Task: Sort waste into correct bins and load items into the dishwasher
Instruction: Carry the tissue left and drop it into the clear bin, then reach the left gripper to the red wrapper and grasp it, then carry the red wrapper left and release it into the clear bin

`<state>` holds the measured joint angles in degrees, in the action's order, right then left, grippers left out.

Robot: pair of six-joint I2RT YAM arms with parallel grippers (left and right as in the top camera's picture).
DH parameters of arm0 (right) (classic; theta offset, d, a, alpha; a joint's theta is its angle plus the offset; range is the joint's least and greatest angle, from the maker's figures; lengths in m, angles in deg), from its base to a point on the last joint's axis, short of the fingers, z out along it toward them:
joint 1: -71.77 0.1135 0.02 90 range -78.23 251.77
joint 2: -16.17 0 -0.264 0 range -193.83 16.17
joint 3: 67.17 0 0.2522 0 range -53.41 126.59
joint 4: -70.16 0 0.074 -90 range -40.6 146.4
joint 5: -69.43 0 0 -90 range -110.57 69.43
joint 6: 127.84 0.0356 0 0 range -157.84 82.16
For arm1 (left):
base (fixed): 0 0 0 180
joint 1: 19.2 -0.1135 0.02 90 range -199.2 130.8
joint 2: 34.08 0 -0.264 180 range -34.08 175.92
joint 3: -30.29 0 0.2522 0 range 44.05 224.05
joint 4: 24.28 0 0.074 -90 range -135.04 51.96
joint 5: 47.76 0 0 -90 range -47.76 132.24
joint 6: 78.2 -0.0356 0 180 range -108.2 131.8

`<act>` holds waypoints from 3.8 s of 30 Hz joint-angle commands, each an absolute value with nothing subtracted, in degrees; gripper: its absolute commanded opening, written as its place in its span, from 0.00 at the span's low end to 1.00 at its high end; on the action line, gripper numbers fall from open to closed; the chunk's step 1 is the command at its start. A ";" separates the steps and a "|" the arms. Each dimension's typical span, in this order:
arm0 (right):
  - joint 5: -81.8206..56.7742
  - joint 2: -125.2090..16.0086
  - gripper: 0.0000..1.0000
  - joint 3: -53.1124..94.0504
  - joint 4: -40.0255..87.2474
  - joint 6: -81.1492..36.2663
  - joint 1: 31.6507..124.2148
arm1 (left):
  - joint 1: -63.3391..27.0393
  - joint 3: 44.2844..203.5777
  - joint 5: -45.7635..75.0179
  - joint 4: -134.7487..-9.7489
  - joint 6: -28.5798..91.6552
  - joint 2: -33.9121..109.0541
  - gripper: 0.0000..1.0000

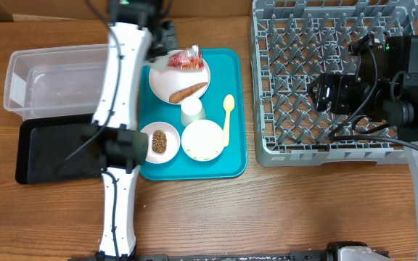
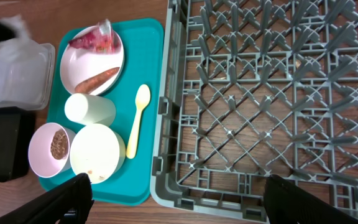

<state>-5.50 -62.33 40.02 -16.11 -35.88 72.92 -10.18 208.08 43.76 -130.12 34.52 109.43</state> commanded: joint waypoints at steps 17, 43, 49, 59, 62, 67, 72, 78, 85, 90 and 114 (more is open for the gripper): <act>-5.02 -61.74 0.90 41.48 -15.72 -34.62 72.65 | -29.46 194.83 45.10 -133.72 31.94 108.40 1.00; -5.02 -61.74 0.91 41.48 -15.81 -34.62 72.65 | -6.73 199.47 42.01 -110.09 11.35 109.27 1.00; -5.02 -61.74 0.91 41.42 -16.55 -34.62 72.65 | -5.29 189.31 45.36 -101.15 17.43 109.27 1.00; -5.02 -62.74 0.91 40.68 -17.01 -34.62 72.65 | -5.72 176.23 45.69 -91.01 23.09 109.32 1.00; -5.02 -63.68 0.91 40.68 -17.45 -34.64 72.65 | -5.68 172.85 45.84 -88.78 25.34 109.32 1.00; -5.02 -65.19 0.91 40.68 -17.73 -34.62 72.65 | -5.68 169.24 45.82 -86.60 27.29 109.32 1.00; -5.02 -65.41 0.90 40.68 -17.75 -34.62 72.65 | -5.68 167.32 45.77 -85.85 27.37 109.34 0.92; -5.02 -65.39 0.90 40.68 -17.88 -34.64 72.65 | -5.70 167.27 45.77 -86.16 28.47 109.25 0.77; -5.02 -65.41 0.90 40.68 -17.88 -34.64 72.65 | -6.34 181.76 39.11 -97.05 16.69 109.25 0.88; -5.02 -65.41 0.90 40.68 -17.95 -34.62 72.65 | -6.31 190.53 38.10 -106.79 4.16 109.25 0.93; -4.38 -65.41 0.90 40.68 -18.54 -34.62 72.68 | -6.53 171.58 38.36 -97.48 -4.45 111.02 0.72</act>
